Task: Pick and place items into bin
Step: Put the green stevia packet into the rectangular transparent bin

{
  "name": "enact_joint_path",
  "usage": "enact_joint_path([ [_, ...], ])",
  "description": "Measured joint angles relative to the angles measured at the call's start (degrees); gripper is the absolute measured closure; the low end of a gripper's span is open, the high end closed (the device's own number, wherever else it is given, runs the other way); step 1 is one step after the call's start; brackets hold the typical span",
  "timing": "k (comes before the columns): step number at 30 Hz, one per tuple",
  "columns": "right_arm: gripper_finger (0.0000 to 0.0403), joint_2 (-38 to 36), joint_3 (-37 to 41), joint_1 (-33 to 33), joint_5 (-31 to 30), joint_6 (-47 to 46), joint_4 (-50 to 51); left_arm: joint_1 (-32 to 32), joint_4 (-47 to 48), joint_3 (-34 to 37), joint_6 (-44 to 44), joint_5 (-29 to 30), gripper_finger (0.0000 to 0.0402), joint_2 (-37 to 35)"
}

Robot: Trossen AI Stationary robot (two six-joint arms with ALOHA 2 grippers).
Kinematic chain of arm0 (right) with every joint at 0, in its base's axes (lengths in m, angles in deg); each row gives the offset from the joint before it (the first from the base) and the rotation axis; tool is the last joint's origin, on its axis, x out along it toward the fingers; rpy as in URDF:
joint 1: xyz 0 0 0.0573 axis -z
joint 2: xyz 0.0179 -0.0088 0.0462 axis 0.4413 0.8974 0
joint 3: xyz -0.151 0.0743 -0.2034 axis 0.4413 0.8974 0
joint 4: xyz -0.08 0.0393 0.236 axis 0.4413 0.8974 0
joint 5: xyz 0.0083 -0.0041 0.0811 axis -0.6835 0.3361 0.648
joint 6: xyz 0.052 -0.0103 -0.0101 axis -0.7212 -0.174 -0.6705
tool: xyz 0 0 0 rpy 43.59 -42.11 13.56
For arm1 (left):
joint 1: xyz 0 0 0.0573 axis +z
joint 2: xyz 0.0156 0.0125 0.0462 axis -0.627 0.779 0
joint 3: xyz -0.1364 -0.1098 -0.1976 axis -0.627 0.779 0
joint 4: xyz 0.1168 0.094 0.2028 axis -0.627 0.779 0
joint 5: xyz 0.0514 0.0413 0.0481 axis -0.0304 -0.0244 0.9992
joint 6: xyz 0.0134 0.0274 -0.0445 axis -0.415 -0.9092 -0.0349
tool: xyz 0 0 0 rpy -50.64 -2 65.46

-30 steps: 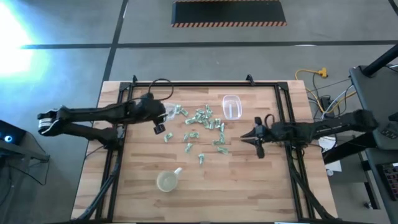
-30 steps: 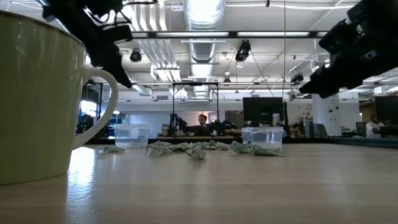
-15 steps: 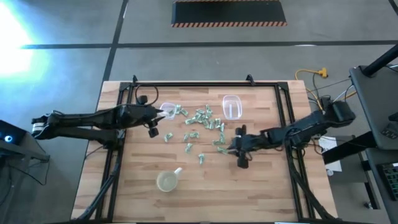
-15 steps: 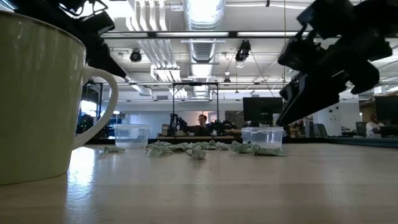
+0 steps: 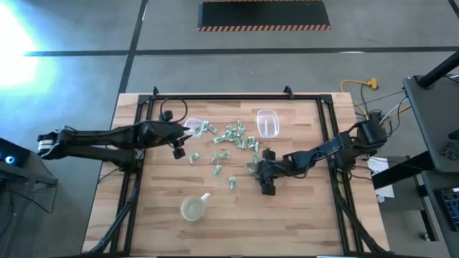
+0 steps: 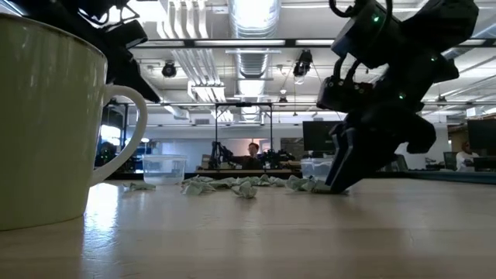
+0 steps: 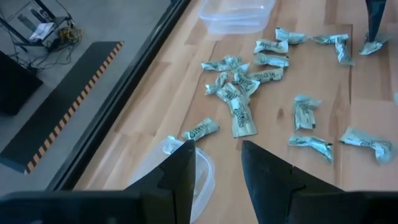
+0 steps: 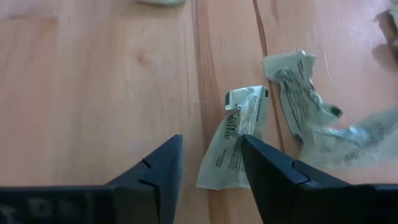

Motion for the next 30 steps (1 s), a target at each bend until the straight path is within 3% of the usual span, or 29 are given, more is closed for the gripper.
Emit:
enact_joint_path([
  [9, 0.0265, 0.36, -0.4, -0.02, -4.06, -1.24, 2.22, 0.0, -1.97, 0.0, -0.24, 0.0, 0.0288, 1.77],
  [19, 0.0384, -0.17, -0.29, -0.9, -4.74, -1.89, 4.26, 0.0, -2.86, -0.04, -0.31, 0.02, 0.0288, 1.97],
  [30, 0.0394, -6.45, -3.54, -1.6, -4.77, 2.61, 6.88, 0.0, -2.62, -0.04, -0.28, 0.0, 0.0288, 1.9],
])
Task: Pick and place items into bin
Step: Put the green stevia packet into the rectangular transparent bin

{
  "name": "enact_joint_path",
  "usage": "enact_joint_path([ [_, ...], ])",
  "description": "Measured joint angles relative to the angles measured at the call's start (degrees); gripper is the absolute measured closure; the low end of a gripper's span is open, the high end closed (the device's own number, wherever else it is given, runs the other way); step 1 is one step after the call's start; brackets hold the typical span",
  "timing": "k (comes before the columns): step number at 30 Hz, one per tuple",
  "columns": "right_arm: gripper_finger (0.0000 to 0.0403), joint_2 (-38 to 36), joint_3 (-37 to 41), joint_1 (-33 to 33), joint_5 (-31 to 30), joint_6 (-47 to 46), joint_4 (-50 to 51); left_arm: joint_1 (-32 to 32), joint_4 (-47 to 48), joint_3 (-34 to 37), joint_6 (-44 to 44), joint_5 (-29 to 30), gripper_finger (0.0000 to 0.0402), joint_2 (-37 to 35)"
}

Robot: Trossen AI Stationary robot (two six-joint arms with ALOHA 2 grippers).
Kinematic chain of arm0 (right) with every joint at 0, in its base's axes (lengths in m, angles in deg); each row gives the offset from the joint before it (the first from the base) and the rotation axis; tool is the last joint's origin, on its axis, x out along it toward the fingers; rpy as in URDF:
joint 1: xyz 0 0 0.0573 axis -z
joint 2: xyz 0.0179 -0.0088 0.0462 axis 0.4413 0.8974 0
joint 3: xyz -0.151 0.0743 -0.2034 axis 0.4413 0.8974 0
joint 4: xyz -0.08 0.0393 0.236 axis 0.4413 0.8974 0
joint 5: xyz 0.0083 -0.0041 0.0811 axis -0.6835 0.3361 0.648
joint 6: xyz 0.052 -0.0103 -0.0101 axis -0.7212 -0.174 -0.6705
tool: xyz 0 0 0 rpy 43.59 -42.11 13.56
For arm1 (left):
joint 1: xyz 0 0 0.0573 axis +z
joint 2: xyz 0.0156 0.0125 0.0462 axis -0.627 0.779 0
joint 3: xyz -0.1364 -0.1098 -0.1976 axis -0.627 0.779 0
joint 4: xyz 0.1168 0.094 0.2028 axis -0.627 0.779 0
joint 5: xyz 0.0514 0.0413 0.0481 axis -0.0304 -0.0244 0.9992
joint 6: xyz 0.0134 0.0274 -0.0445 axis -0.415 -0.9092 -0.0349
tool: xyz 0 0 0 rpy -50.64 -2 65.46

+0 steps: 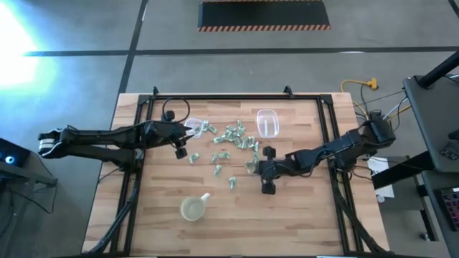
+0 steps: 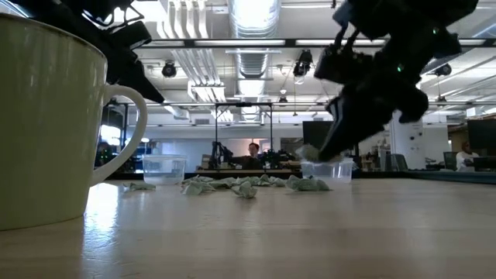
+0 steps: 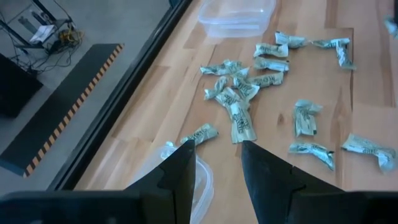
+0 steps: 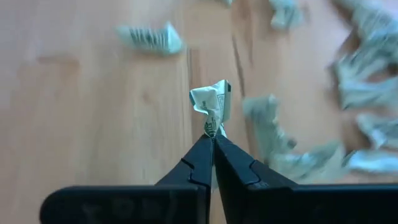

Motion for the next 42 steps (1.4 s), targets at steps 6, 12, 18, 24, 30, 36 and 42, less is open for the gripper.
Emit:
enact_joint_path([
  [6, 0.0394, -7.48, -2.27, 0.58, -15.31, 4.94, 11.86, -0.01, -0.57, 0.0, 0.02, 0.01, 0.0288, 0.17],
  [12, 0.0394, -14.77, -2.24, 5.92, -31.48, 5.84, 16.35, -0.01, -0.93, 0.0, 0.04, -0.02, 0.0288, 0.39],
  [18, 0.0394, -17.39, -2.15, 14.17, -29.27, 8.68, 15.48, -0.04, -0.97, 0.0, 0.11, -0.02, 0.0288, 0.44],
  [24, 0.0394, -14.14, -2.12, 22.61, -26.56, 12.47, 14.87, -0.04, -0.98, 0.0, 0.12, -0.02, 0.0288, 0.44],
  [30, 0.0394, -8.54, -2.11, 29.95, -14.47, 15.0, 10.0, -0.04, -0.96, 0.0, 0.33, -0.03, 0.0288, 0.61],
  [36, 0.0394, -4.36, -2.96, 32.85, -14.02, 15.48, 9.47, -0.04, -0.96, 0.0, 0.35, -0.04, 0.0288, 0.81],
  [42, 0.0377, -3.6, -3.4, 33.31, -12.41, 16.61, 9.47, -0.01, -0.94, 0.0, 0.35, -0.04, 0.0288, 0.98],
])
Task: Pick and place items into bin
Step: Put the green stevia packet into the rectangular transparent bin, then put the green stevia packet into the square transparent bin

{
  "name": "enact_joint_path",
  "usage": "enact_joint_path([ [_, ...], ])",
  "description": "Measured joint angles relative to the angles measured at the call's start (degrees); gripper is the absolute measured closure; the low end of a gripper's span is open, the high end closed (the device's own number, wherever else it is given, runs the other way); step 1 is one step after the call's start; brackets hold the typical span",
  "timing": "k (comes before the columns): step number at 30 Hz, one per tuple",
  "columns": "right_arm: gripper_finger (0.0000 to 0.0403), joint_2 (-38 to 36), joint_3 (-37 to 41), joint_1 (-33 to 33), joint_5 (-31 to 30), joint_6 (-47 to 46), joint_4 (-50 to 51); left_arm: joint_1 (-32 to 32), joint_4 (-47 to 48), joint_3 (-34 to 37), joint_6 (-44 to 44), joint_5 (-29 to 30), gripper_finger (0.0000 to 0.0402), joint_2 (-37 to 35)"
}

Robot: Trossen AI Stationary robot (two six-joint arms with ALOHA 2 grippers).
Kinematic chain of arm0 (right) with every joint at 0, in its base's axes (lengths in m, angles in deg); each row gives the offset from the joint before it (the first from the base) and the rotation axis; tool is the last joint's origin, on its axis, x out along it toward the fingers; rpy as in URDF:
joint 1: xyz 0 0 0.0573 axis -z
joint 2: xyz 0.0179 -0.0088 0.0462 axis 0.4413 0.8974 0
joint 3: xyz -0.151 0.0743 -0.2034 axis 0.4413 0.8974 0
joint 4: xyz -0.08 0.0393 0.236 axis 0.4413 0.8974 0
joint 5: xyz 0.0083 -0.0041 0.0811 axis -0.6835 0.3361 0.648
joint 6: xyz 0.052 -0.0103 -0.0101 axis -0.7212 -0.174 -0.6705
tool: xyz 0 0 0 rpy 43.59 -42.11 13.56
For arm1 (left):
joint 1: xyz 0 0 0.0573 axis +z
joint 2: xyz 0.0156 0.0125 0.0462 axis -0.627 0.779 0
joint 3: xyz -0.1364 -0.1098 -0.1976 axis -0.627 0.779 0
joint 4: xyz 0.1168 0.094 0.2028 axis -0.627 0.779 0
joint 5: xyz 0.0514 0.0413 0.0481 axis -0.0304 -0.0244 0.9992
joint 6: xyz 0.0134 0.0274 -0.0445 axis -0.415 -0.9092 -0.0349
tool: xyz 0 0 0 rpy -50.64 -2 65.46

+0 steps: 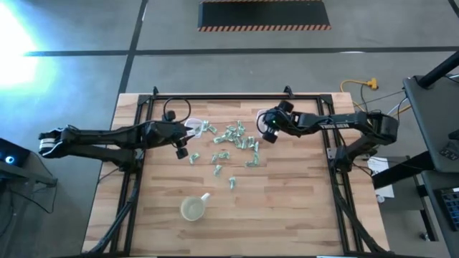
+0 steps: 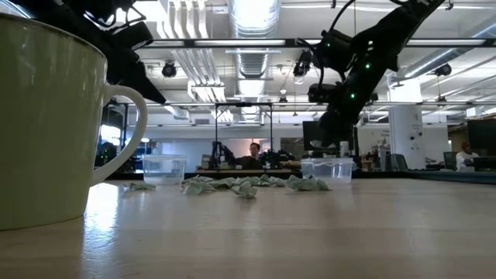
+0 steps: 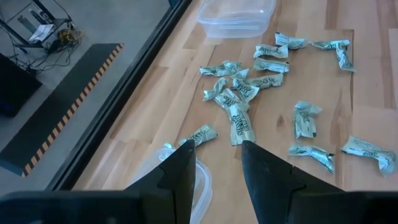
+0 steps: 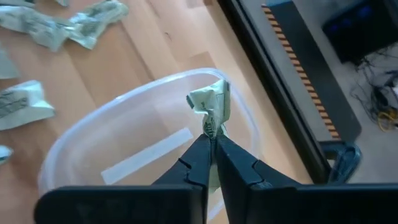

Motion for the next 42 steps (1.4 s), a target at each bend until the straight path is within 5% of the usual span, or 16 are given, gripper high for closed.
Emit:
enact_joint_path([
  [10, 0.0304, -2.35, -0.22, -0.32, 1.11, 0.38, -0.02, 0.01, -0.87, 0.0, -0.29, -0.25, 0.0288, 0.69],
  [15, 0.0292, -6.08, -0.13, -2.47, 5.56, 1.28, 0.0, -0.06, -2.67, -0.02, 0.02, -8.26, 0.0288, 3.66],
  [24, 0.0293, -14.29, 0.62, -6.24, 17.22, 4.02, 0.4, -1.57, -7.59, -1.09, 0.02, -12.77, 0.0288, 14.79],
  [42, 0.0324, -16.32, 7.82, -7.87, 19.14, 1.99, 0.42, -7.0, -7.47, -8.74, 9.76, -10.92, 0.0288, 36.53],
])
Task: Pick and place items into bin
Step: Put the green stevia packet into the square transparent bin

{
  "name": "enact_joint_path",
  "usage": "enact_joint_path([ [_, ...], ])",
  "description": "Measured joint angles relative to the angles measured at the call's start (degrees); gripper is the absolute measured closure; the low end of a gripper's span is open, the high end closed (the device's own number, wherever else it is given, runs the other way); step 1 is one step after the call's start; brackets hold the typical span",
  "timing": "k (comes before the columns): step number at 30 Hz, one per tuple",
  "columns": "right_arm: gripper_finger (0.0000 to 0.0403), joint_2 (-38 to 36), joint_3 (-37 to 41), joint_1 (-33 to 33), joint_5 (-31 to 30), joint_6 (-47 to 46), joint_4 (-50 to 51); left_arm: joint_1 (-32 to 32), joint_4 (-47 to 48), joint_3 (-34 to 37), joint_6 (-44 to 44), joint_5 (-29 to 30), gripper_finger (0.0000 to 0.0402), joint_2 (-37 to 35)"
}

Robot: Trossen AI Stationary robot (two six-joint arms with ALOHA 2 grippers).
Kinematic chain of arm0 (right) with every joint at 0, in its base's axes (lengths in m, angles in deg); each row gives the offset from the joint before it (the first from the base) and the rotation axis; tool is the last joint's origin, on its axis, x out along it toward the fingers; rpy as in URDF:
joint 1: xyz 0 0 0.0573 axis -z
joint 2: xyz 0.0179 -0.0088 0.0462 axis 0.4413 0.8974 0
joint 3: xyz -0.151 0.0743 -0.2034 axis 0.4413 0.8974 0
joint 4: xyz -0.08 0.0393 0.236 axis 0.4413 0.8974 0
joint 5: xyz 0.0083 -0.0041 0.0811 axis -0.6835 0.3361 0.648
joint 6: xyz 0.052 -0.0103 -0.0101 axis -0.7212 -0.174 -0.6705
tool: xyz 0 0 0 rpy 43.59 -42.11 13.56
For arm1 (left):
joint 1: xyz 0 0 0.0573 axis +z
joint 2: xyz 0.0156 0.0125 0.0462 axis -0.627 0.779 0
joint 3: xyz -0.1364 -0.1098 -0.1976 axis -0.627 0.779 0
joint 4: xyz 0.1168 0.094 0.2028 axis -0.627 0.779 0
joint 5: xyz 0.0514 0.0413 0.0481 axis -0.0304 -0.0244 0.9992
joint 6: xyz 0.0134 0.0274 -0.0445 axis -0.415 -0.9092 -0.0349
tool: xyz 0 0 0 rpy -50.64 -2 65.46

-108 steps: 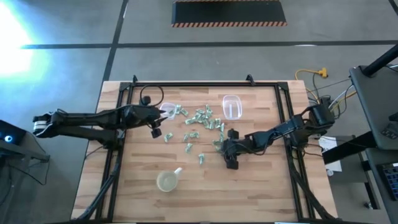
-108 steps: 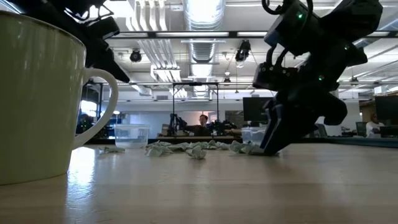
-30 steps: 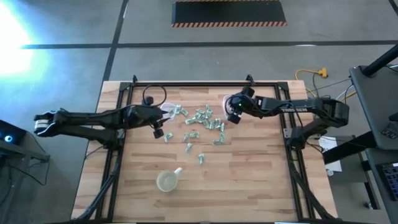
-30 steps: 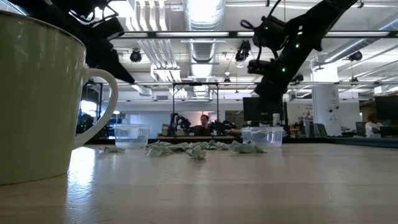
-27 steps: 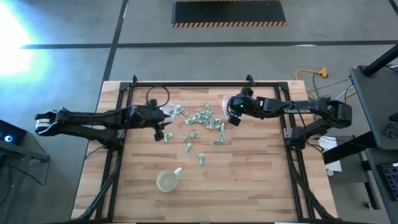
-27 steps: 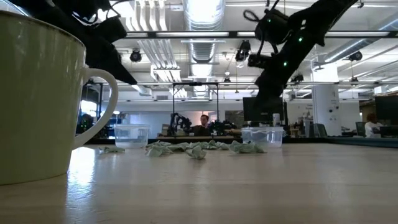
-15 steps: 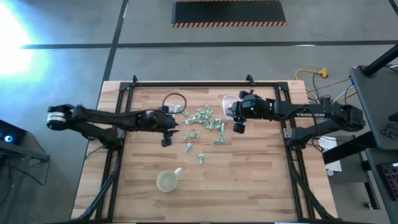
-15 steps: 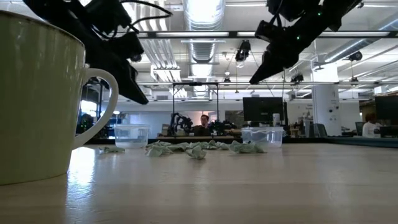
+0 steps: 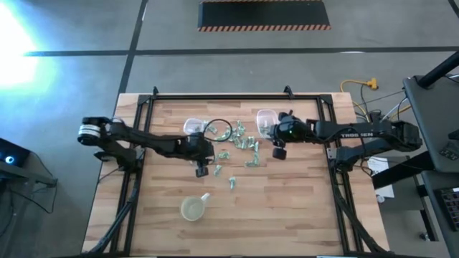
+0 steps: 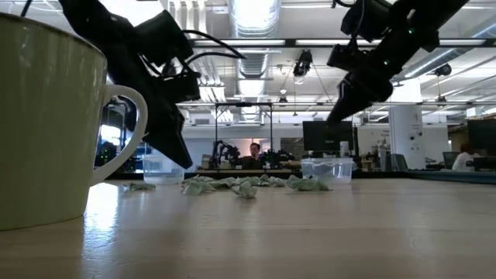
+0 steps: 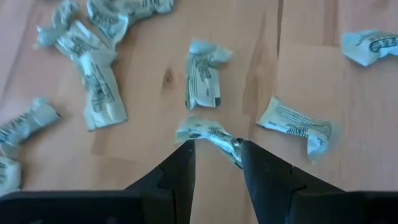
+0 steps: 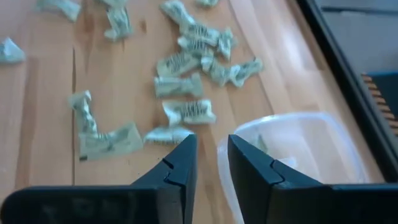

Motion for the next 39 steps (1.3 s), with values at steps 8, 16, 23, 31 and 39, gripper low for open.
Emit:
enact_joint_path([
  [8, 0.0333, 0.0, 1.45, 0.0, 0.0, -0.17, -0.42, -0.38, -0.75, -1.06, 5.13, 0.14, 0.0288, 3.02],
  [16, 0.0335, 0.0, 1.45, 0.0, -0.02, -0.17, -0.55, -0.49, -3.48, -1.13, 5.45, 0.28, 0.0288, 6.68],
  [23, 0.0335, 0.0, 1.45, -0.09, -0.02, -0.18, -0.58, -0.49, -3.32, -1.12, 5.39, 1.9, 0.0321, 7.14],
  [31, 0.0335, 0.0, 1.43, -0.09, -0.04, -0.19, -0.59, -0.49, -3.08, -1.46, 4.83, 3.76, 0.0392, 6.99],
  [39, 0.0335, 0.0, 1.43, -0.11, -0.04, -0.61, -0.6, -0.54, -2.37, -2.0, 0.79, 8.27, 0.0399, 1.74],
])
